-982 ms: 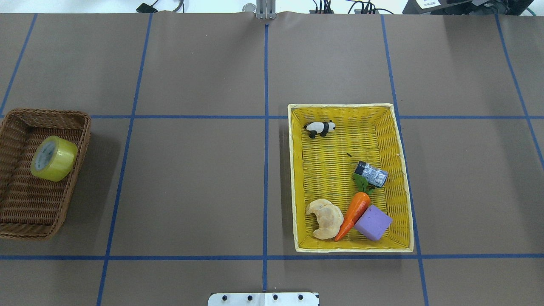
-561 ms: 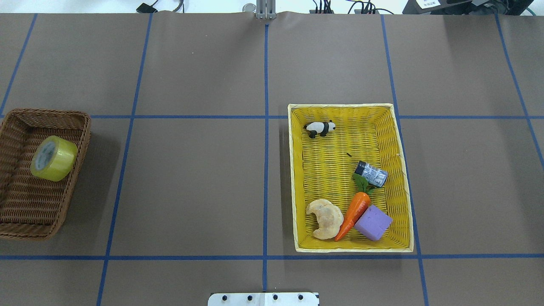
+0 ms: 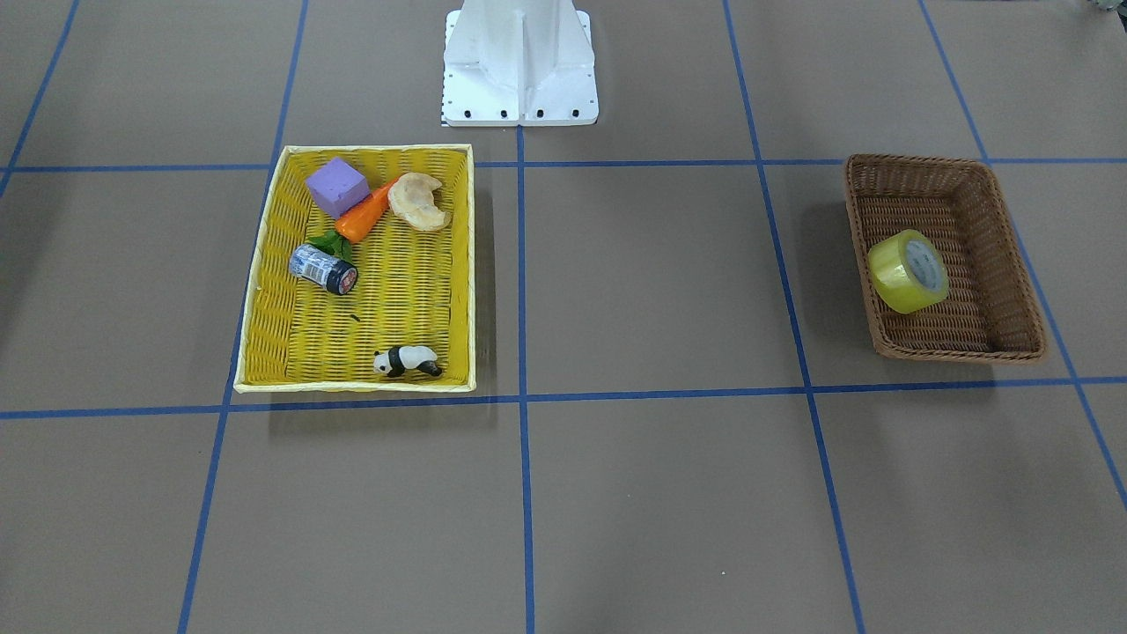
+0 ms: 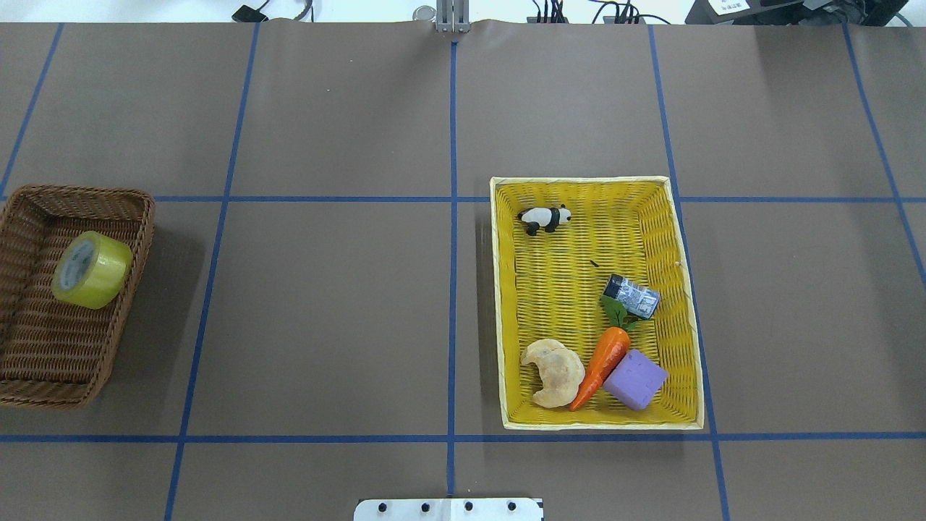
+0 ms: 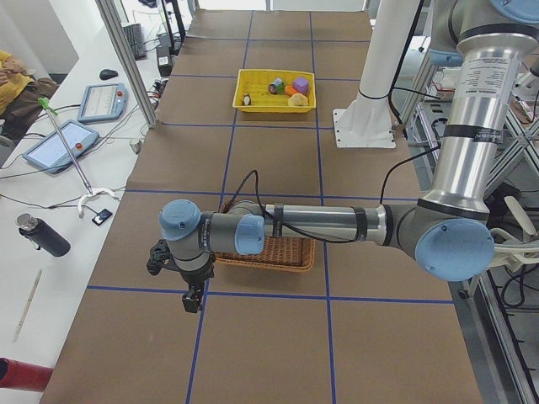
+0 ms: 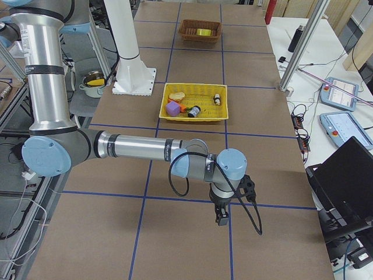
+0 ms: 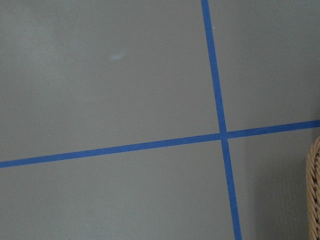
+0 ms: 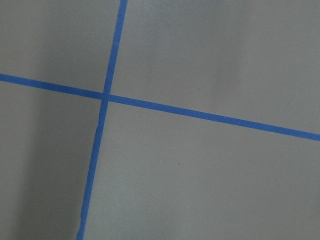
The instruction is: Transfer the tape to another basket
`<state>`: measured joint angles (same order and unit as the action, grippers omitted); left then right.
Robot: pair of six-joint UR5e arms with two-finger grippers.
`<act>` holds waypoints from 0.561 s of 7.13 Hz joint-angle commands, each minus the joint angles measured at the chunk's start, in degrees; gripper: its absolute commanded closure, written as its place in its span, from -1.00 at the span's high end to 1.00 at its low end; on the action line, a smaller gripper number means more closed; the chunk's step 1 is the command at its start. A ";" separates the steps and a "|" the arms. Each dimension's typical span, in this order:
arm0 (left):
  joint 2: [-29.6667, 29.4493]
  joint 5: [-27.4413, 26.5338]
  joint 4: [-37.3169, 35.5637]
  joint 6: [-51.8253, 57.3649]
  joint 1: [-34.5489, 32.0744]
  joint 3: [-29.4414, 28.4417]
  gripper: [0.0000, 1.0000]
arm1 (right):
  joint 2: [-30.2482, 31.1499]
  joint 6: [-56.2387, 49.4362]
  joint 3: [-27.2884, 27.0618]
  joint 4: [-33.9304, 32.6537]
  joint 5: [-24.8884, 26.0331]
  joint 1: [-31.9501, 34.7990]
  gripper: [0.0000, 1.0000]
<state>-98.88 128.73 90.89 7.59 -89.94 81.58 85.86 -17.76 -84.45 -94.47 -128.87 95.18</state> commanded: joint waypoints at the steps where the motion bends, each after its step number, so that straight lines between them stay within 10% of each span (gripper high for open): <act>1: 0.43 -0.06 -0.01 -0.12 0.02 -0.02 0.98 | 0.19 0.09 -0.01 0.07 -0.16 0.01 1.00; 4: 0.88 -0.06 -0.01 -0.12 0.02 0.07 0.98 | 0.71 0.00 0.34 0.07 -0.25 0.01 1.00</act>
<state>-98.07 128.67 90.88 7.47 -89.91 81.62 86.26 -17.74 -84.19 -94.46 -129.07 95.19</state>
